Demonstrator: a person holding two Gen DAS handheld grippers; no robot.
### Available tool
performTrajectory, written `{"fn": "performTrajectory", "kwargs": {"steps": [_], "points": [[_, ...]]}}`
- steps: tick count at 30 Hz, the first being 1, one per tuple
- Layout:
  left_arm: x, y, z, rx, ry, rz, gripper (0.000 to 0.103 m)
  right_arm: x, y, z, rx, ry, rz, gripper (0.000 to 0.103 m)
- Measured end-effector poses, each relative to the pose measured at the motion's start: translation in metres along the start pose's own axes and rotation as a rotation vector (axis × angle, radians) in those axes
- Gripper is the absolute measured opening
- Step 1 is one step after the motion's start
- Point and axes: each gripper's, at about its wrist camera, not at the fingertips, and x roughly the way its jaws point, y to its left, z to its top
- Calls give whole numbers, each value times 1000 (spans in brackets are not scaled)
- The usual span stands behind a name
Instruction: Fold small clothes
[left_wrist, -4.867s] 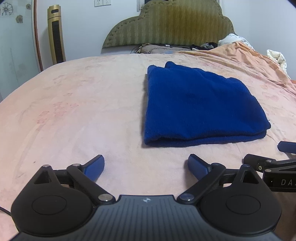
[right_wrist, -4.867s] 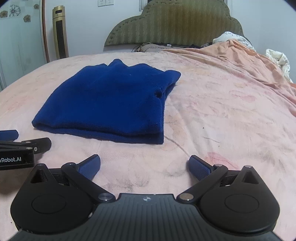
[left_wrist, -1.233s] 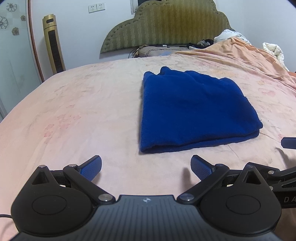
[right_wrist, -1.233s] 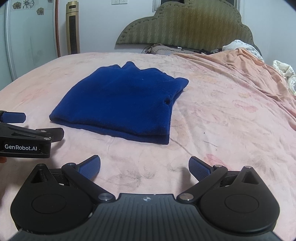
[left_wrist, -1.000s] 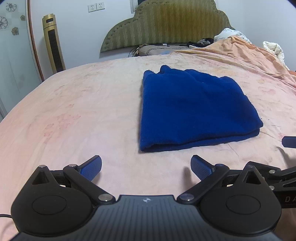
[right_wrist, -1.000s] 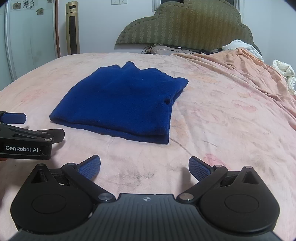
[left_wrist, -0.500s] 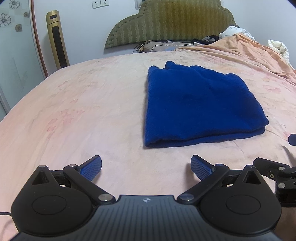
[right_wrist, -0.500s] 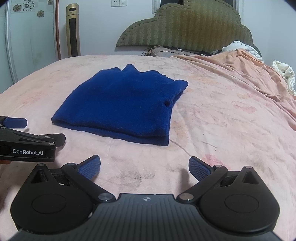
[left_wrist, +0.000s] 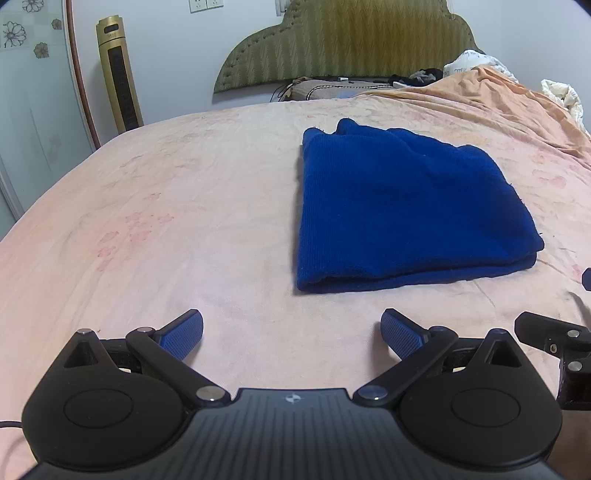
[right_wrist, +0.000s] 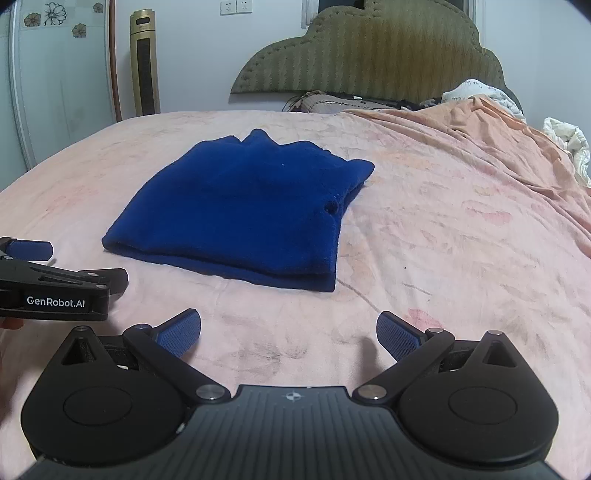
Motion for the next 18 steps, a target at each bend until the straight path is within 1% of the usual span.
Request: {"fn": "performTrajectory", "kwargs": {"steps": [4,6,8,10,13,15,18], "points": [[0,0,1,5,1,2,103,-1,-2,1,5,-5,7,102],[-2,0,3,17,-14,3,103,-1,-4,3,9,-12,14,102],[-3,2,9,32,-33,-2,103,-1,-10,7,27,-24,29,102],[-2,6,20,32,-52,-21,103,2,-21,16,58,-33,52,102],[5,15,44,9,-79,-84,103,13,-42,35,113,-50,103,103],[16,22,61,-27,-81,-133,103,23,-55,48,141,-53,129,103],[43,34,87,-93,-65,-239,103,47,-73,68,190,-40,177,103]]}}
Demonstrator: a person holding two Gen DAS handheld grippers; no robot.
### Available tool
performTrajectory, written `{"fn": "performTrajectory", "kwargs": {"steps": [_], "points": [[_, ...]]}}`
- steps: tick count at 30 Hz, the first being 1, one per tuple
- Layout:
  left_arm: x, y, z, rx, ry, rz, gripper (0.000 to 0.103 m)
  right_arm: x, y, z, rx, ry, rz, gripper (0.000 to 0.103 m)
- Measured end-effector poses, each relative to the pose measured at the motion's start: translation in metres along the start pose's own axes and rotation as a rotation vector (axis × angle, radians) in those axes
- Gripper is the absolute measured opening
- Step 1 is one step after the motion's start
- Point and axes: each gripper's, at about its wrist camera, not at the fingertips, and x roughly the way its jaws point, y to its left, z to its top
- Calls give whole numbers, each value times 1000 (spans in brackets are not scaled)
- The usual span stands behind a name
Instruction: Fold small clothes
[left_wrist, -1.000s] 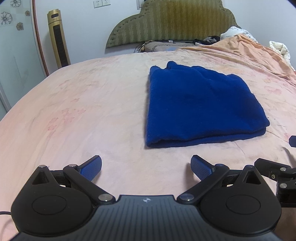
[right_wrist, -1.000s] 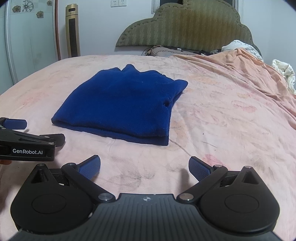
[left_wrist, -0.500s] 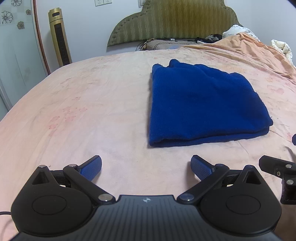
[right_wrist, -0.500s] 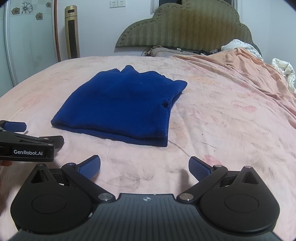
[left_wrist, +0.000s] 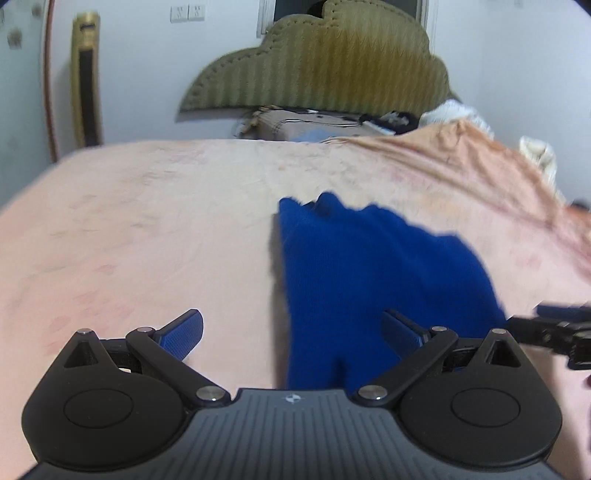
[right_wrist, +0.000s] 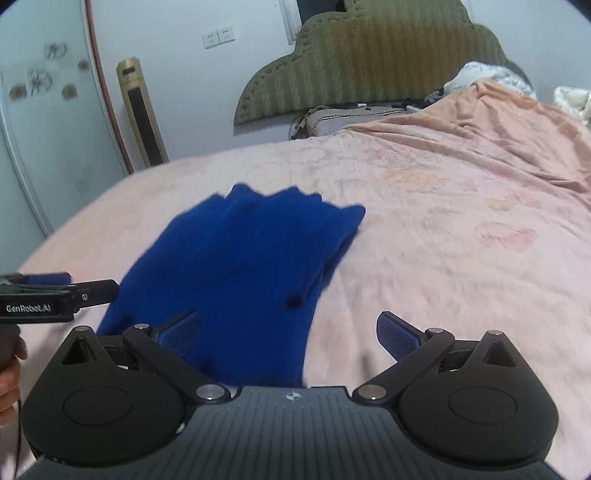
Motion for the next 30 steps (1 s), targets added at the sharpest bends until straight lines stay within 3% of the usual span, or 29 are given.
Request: {"fn": "performTrajectory", "kwargs": {"steps": [8,10,13,14,15,16,18,19,24,26,27,29,30], "points": [[92,25,40,-151,210,-262,103,98,-54,43,279,168,264,96],[113,31,47,-218,245,-323,103,117,-62,51,329,162,329,96],[138,41,53,-311,268,-371,101,139,-66,65,374,170,383,86],[141,42,56,-326,255,-381,98,145,-64,68,365,171,380,74],[144,42,59,-332,247,-384,73,150,-61,71,348,172,358,65],[147,41,62,-329,255,-365,51,154,-57,74,327,176,323,48],[152,38,66,-299,255,-327,32,157,-50,78,282,166,292,42],[151,37,67,-280,241,-328,29,156,-46,80,256,150,288,38],[140,29,81,-171,114,-276,26,147,-39,101,172,57,261,33],[144,24,86,-130,89,-220,27,153,-41,110,178,44,216,35],[148,20,87,-111,106,-186,29,161,-43,112,188,60,190,37],[148,13,86,-79,127,-102,34,170,-45,113,195,108,103,56],[143,9,86,-63,112,-74,42,167,-43,110,183,103,76,60]]}}
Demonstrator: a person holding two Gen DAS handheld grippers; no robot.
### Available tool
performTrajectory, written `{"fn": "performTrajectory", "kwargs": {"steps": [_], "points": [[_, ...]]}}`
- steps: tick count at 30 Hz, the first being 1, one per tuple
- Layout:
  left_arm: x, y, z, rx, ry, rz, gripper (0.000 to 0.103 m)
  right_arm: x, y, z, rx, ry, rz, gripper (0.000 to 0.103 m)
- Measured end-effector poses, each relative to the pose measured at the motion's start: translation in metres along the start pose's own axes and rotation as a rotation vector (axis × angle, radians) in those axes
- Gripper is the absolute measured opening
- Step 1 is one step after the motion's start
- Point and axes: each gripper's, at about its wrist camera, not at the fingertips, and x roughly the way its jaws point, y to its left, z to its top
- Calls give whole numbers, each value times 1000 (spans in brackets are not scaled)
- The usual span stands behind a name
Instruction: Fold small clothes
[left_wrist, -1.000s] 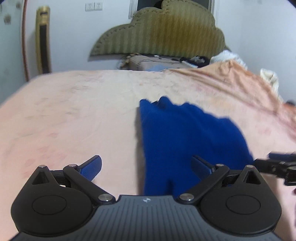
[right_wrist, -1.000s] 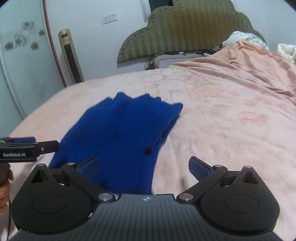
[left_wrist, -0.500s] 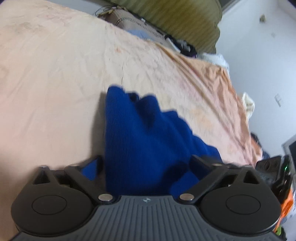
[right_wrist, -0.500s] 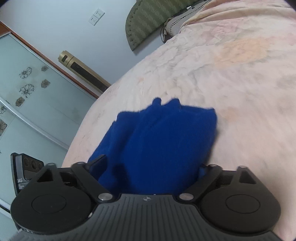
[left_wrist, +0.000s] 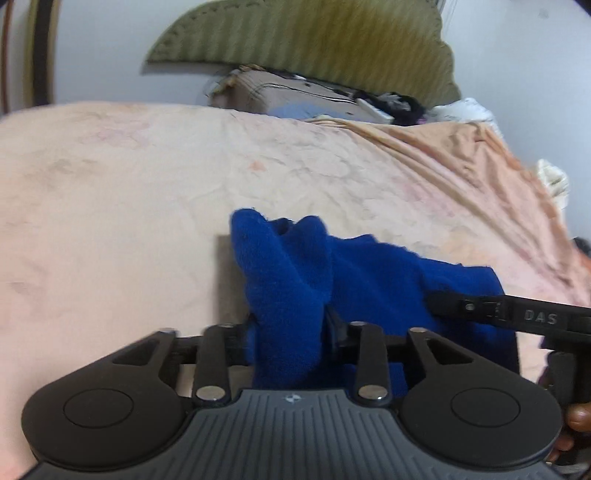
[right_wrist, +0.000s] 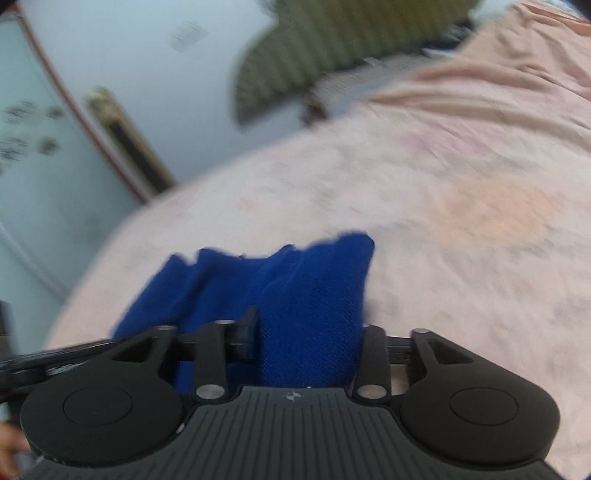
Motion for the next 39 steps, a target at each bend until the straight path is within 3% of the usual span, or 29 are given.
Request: {"fn": "performTrajectory", "kwargs": {"steps": [3,4,6,8,10,18,39], "points": [[-20,-13,-9,87,-61,115,72,-23,9,-15,-77,-59,-79,71],[-27,-17,-12,104,-77,159,75,-32,14,-21,-101,-76,-121,75],[-38,-21,-17,119,-89,191,75,-49,20,-33,-141,-101,-187,81],[-48,-24,-21,109,-81,197,76,-63,27,-46,-176,-115,-213,96],[-56,-25,-28,96,-73,203,78,-75,34,-60,-208,-124,-230,103],[-85,-40,-73,131,-36,275,81,-101,62,-109,-284,-87,-261,103],[-121,-23,-143,32,22,288,82,-121,67,-166,-274,-37,-300,103]]}}
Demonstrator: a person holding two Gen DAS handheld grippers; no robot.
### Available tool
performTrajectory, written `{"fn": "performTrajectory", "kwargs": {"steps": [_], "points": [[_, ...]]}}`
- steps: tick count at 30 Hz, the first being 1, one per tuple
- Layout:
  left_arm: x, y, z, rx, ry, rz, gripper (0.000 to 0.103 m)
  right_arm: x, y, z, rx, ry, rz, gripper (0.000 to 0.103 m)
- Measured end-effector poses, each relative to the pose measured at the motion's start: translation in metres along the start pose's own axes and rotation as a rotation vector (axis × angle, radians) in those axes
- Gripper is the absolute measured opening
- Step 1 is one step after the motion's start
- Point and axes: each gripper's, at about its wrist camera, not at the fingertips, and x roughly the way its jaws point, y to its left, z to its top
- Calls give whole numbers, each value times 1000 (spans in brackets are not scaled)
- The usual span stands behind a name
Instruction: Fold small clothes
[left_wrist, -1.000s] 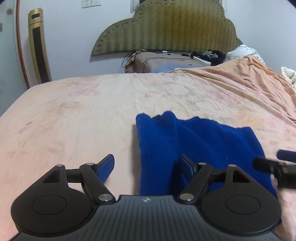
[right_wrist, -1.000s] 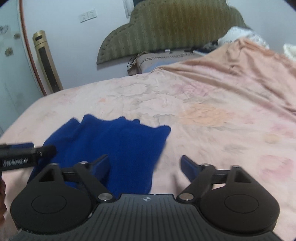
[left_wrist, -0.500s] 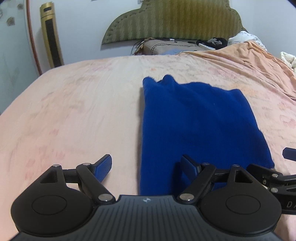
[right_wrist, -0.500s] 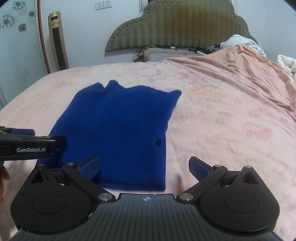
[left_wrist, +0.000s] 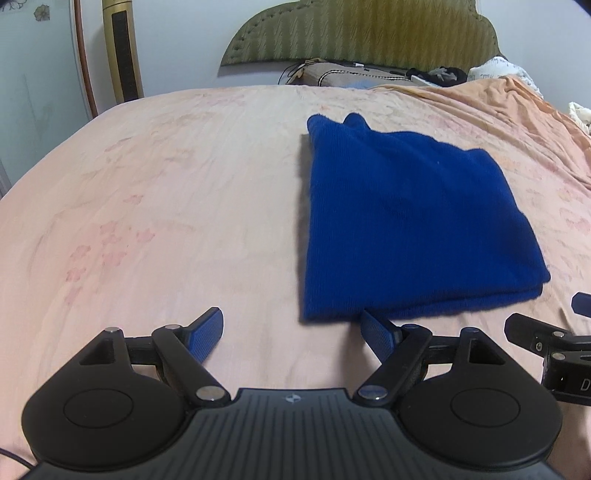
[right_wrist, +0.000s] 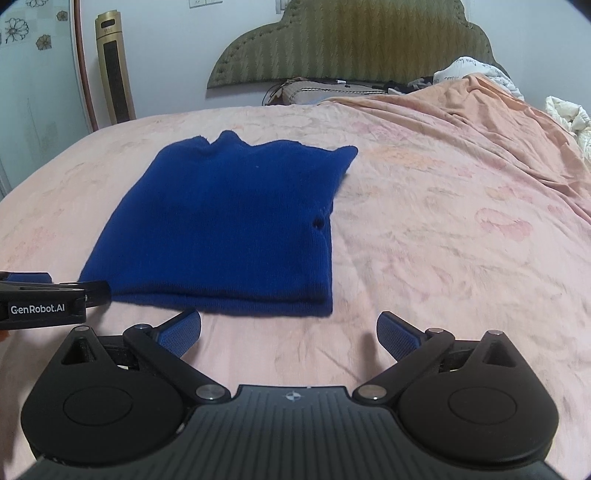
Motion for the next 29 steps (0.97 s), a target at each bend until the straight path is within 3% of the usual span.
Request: {"fn": "performTrajectory", "kwargs": {"steps": [29], "points": [[-5,-12,-19,51,-32,16,86,1,1,-21,-30,9,-40,103]]}}
